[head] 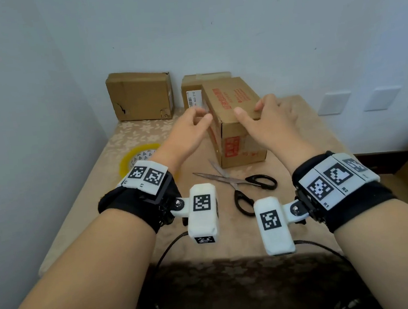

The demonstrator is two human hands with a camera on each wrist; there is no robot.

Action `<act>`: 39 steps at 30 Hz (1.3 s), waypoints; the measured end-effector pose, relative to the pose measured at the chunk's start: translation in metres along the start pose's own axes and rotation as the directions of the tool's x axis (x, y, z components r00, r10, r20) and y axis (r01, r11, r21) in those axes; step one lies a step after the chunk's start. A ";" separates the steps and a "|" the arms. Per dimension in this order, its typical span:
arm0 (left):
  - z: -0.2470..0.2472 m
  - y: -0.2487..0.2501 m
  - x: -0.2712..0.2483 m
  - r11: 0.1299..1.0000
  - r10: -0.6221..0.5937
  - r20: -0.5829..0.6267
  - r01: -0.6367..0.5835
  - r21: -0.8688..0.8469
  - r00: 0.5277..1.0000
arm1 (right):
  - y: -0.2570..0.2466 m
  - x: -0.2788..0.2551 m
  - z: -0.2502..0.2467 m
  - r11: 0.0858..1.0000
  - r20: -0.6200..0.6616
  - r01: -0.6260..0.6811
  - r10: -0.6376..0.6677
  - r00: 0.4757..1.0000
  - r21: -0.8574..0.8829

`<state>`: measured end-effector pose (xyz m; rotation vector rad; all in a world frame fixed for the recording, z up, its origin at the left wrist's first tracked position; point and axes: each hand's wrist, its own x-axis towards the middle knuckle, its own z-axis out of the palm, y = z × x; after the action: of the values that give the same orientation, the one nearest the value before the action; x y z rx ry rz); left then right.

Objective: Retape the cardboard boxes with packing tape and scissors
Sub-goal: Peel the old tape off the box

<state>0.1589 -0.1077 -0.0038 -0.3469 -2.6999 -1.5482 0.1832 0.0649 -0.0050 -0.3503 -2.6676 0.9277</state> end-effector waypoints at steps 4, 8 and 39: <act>-0.026 -0.028 -0.010 0.807 -0.128 0.014 0.096 0.583 0.992 | -0.009 -0.013 -0.005 0.990 -0.110 0.136 -0.140 0.984 -0.043; -0.034 -0.043 -0.025 0.609 -0.312 0.109 0.110 0.786 0.944 | -0.016 -0.020 -0.002 0.969 -0.134 0.240 -0.246 0.960 -0.063; -0.061 0.010 -0.028 0.964 0.258 0.077 -0.262 0.050 0.963 | -0.060 -0.007 -0.003 0.806 0.023 0.395 -0.450 0.893 0.441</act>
<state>0.1818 -0.1606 0.0327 -0.7342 -2.6115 -1.4051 0.1824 0.0188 0.0339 0.4062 -2.3895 1.3640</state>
